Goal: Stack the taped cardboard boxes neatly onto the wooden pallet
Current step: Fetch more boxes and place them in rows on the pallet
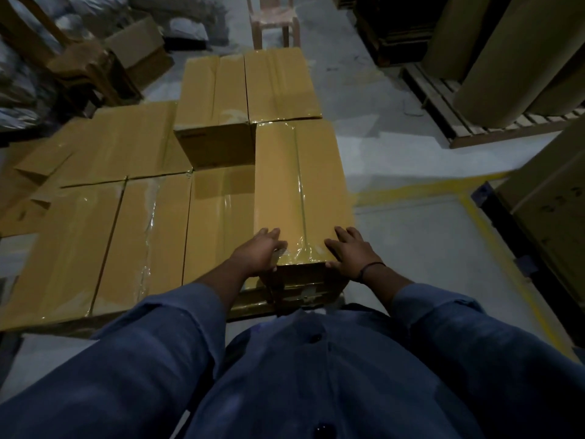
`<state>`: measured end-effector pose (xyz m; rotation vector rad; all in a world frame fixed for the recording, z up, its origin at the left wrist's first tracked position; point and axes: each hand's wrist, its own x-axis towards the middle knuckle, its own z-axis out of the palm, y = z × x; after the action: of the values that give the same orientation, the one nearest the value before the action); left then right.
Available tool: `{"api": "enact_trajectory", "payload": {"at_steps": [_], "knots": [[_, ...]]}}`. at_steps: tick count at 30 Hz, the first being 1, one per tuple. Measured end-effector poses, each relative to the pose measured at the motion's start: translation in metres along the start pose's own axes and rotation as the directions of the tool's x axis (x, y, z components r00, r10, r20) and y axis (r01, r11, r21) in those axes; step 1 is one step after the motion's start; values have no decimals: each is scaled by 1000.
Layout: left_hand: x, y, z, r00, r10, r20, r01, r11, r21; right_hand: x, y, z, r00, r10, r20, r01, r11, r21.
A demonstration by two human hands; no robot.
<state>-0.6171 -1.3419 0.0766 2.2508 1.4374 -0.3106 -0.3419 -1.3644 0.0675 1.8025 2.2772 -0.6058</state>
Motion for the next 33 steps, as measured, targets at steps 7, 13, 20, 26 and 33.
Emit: {"api": "enact_trajectory", "payload": {"at_steps": [7,13,20,26,33], "knots": [[1,10,-1,998,-62,-24,60,995,-85,7,15,-14,999,-16,48,16,1000,7],[-1,5,4,995,-98,-35,91,982,-168,4,12,-8,1000,-20,18,20,1000,1],[-2,7,-3,999,-40,-30,36,992,-118,6,11,-7,1000,2,27,-3,999,32],[-2,1,-8,1000,-16,-11,16,998,-65,6,3,-4,1000,7,12,-7,999,36],[5,-2,-9,1000,-8,0,8,998,-67,10,7,-10,999,5,32,-7,998,55]]}}
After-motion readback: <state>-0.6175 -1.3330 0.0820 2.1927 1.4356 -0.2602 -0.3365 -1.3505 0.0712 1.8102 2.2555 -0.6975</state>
